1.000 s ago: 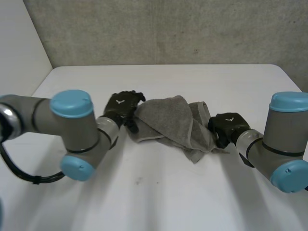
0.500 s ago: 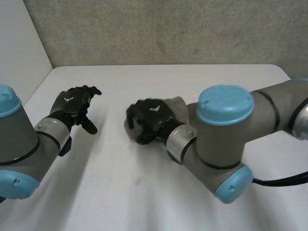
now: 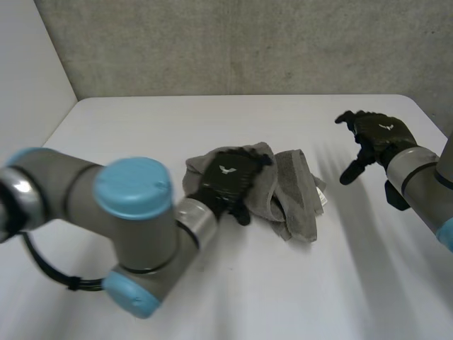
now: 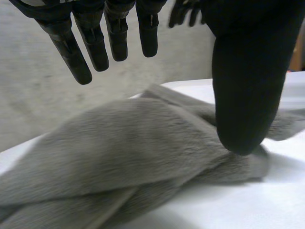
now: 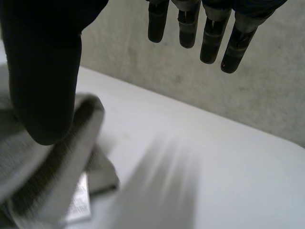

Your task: Fold the towel.

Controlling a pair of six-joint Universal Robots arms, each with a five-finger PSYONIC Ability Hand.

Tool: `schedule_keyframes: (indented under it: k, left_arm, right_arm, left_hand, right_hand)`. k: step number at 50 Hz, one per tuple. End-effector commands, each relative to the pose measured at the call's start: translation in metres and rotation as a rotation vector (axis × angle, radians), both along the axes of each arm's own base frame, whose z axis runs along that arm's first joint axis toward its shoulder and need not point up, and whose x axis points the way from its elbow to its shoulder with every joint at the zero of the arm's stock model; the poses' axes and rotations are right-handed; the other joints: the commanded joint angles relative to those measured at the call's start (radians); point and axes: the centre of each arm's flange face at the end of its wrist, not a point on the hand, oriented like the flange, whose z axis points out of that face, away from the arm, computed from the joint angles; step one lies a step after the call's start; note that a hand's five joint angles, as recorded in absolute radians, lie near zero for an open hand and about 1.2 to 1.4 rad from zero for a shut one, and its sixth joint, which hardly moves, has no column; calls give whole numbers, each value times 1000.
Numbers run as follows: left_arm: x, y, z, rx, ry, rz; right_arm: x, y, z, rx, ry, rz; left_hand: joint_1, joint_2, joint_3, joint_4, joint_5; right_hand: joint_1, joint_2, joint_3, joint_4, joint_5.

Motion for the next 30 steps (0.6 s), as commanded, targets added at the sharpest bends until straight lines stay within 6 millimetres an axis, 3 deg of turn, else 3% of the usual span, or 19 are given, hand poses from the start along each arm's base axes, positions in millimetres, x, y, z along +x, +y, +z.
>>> schedule_keyframes:
  k: [1,7,8,9,11,12,13,21,22,23,25,26,28,29,30]
  left_arm:
    - [-42,3,-24,-9,13,-111]
    - [-66,-8,-48,-26,9,-161]
    - [-69,-11,-51,-40,-1,-158]
    - [-69,-12,-51,-41,-1,-158]
    - [-73,-16,-53,-81,-25,-152]
    - [-73,-16,-53,-81,-25,-152]
    - [-73,-18,-53,-101,-39,-143]
    - [-55,-30,-46,-145,-127,-6]
    - [-48,-32,-29,-159,-121,42]
    - [-48,-32,-29,-159,-121,43]
    - [-29,-37,4,-179,-100,129]
    - [-29,-37,4,-179,-100,130]
    - [-6,-40,39,-210,-72,189]
    - [-5,-40,39,-210,-72,189]
    - [7,-39,58,-228,-52,212]
  right_arm:
    - [-14,-13,-15,28,32,-31]
    - [-19,-18,-23,49,38,-40]
    - [-18,-18,-26,56,39,-37]
    - [-18,-18,-26,56,39,-37]
    - [-16,-17,-29,65,43,-32]
    - [-16,-17,-29,65,43,-32]
    - [-16,-17,-30,64,50,-30]
    - [-15,-18,-28,38,107,-9]
    - [-14,-18,-28,37,110,-7]
    - [-14,-18,-28,36,112,-6]
    - [-14,-18,-28,35,110,-5]
    - [-14,-18,-28,35,110,-5]
    - [-12,-18,-28,37,103,-3]
    - [-12,-18,-28,37,103,-3]
    - [-10,-18,-27,37,98,5]
  left_hand:
    - [80,82,83,83,83]
    - [267,270,270,270,270]
    - [442,445,445,446,445]
    - [444,447,447,447,447]
    - [851,853,853,854,853]
    - [852,855,855,855,855]
    - [1033,1035,1035,1036,1035]
    - [1081,1083,1084,1084,1084]
    - [1081,1083,1084,1084,1084]
    - [1081,1083,1084,1084,1084]
    - [1081,1083,1084,1084,1084]
    - [1081,1083,1084,1084,1084]
    - [1081,1083,1084,1084,1084]
    - [1081,1083,1084,1084,1084]
    - [1081,1083,1084,1084,1084]
  right_hand:
    - [-38,-57,-41,-61,-74]
    - [-38,-57,-41,-61,-74]
    - [-38,-57,-41,-61,-74]
    - [-38,-57,-41,-61,-74]
    - [-38,-57,-41,-61,-74]
    - [-38,-57,-41,-61,-74]
    - [-38,-57,-41,-61,-74]
    - [-38,-57,-41,-61,-74]
    - [-38,-57,-41,-61,-74]
    - [-38,-57,-41,-61,-74]
    - [-38,-57,-41,-61,-74]
    - [-38,-57,-41,-61,-74]
    - [-38,-57,-41,-61,-74]
    - [-38,-57,-41,-61,-74]
    - [-38,-57,-41,-61,-74]
